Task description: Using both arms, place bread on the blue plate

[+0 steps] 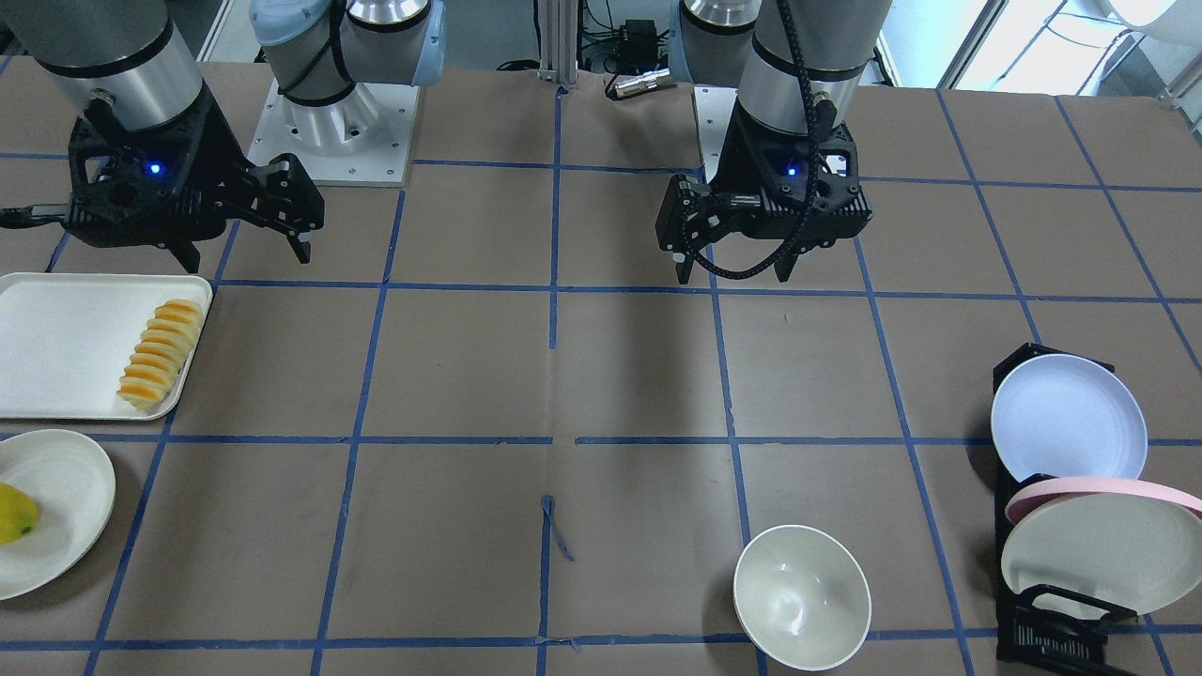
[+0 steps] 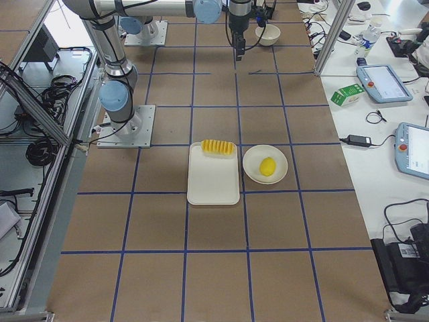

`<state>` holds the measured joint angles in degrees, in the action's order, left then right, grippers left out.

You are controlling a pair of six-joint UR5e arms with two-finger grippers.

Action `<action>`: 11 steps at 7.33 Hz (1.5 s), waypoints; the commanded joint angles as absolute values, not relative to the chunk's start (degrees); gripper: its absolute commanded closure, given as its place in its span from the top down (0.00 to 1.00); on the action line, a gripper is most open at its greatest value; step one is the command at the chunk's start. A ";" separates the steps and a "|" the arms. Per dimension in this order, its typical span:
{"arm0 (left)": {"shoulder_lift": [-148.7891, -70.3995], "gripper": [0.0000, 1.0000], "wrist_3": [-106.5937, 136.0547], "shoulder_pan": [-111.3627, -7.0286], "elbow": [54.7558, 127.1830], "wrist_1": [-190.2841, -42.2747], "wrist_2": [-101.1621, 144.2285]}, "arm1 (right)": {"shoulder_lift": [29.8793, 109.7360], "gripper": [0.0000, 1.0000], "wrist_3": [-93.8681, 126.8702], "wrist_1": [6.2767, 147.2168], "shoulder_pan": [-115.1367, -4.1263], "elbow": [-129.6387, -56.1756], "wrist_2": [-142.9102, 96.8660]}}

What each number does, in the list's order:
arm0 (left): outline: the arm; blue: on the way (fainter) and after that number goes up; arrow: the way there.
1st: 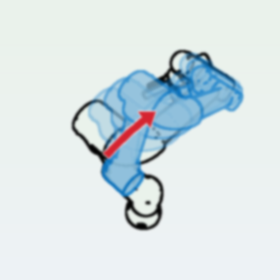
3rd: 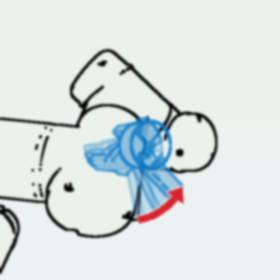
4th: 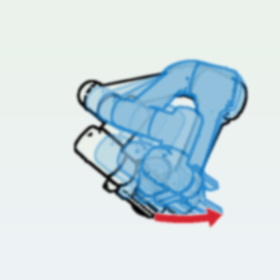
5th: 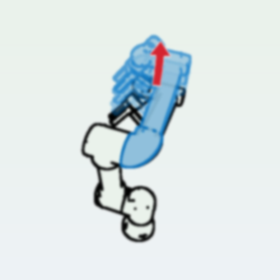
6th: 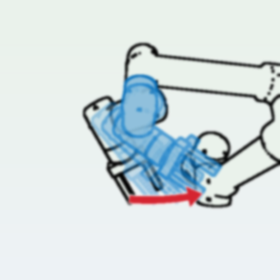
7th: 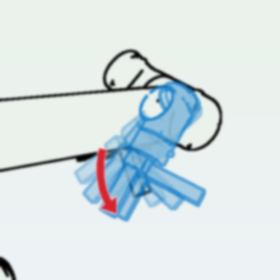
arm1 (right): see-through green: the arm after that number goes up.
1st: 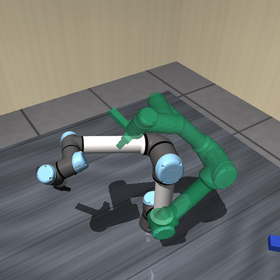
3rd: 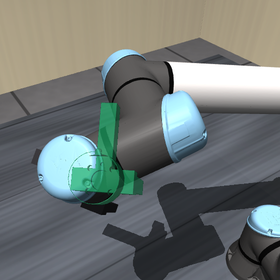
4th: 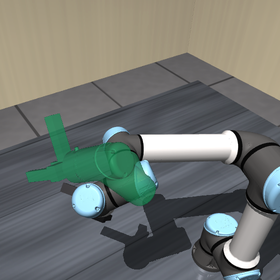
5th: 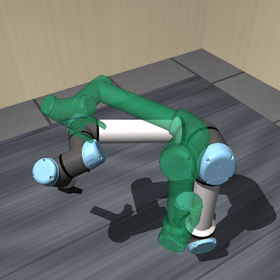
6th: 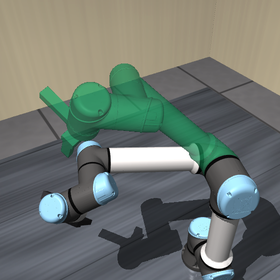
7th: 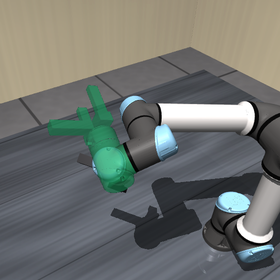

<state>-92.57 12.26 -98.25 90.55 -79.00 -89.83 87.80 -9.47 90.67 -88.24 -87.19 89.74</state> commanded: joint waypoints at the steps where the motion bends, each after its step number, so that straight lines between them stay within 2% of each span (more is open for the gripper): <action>1: -92.29 1.00 12.22 -98.26 90.53 -78.93 -89.65 | 87.80 1.00 -9.49 90.70 -88.24 -87.19 89.74; 11: -91.93 1.00 12.22 -98.26 90.79 -79.45 -90.09 | 87.80 1.00 -9.58 90.62 -88.24 -87.19 89.65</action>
<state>-92.03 12.21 -98.26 90.70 -79.30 -90.05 87.80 -9.56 90.63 -88.24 -87.19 89.67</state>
